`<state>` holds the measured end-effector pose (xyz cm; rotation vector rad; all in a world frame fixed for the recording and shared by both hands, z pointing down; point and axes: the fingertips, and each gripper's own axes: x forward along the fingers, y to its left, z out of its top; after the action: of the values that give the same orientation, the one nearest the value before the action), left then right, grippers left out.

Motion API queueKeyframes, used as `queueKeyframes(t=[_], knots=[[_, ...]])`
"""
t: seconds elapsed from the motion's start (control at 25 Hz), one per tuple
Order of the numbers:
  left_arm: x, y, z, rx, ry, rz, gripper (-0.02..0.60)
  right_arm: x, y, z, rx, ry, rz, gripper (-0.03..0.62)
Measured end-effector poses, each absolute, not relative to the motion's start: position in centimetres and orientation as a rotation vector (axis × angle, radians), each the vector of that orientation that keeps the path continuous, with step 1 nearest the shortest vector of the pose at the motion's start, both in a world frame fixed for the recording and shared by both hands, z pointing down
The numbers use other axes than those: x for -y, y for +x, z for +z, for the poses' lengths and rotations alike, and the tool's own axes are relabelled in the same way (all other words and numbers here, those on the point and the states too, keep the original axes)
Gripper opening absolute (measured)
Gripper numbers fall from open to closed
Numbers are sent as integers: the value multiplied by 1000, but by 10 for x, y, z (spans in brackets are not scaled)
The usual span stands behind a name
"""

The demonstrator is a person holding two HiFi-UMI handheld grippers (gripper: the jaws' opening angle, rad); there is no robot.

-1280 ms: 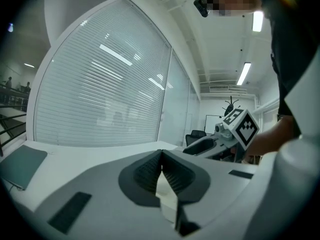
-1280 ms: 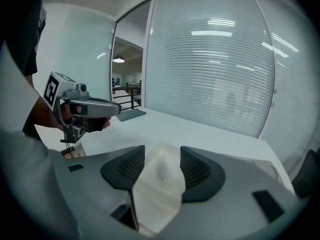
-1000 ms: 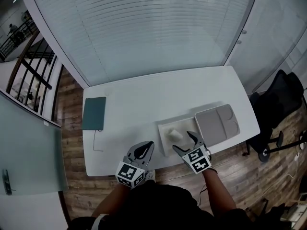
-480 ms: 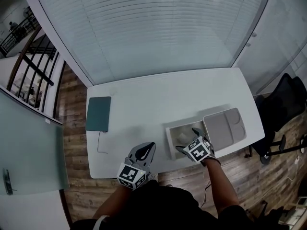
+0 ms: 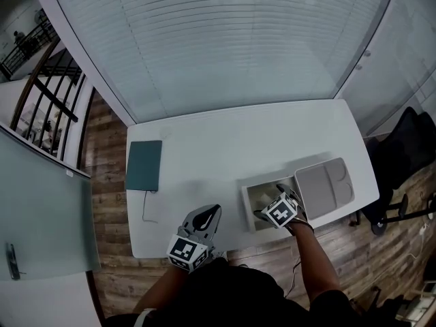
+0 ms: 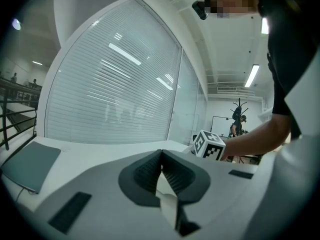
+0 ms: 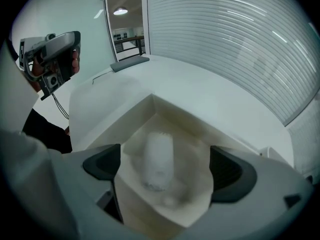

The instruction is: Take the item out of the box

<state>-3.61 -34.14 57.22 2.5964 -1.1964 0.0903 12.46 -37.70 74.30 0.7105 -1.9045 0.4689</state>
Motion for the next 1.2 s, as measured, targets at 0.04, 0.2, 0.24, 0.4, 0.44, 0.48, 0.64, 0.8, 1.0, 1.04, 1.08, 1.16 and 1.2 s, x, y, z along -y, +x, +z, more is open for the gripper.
queueKeyframes(t=[0.04,0.2,0.24,0.4,0.44,0.48,0.64,0.8,1.0,1.04,1.08,1.16,1.2], knots=[[342,-37,573,1197,2599,95,11,377,122,744,1901,705,467,541],[341,-35,575,1197,2626,126,11,373,120,748,1880,695,453,528],[342,-35,575,1192,2632,128,11,373,119,749,1876,697,456,515],[341,-31,577,1171,2642,128,11,371,119,748,1864,685,463,452],[342,-30,578,1168,2644,129,11,370,118,746,1864,673,463,413],[343,-30,578,1168,2647,131,11,368,116,745,1865,661,466,378],[343,-30,575,1171,2672,137,11,369,120,748,1850,664,446,272],[341,-33,579,1171,2655,145,11,366,117,743,1847,658,449,192],[345,-35,580,1167,2647,144,11,370,114,740,1849,694,466,183],[345,-35,580,1165,2650,145,11,371,115,739,1849,706,465,183],[346,-35,579,1165,2654,146,11,372,116,739,1847,719,459,181],[348,-37,577,1168,2660,144,11,376,119,737,1845,749,440,181],[349,-38,575,1171,2661,142,11,378,119,734,1850,767,430,179]])
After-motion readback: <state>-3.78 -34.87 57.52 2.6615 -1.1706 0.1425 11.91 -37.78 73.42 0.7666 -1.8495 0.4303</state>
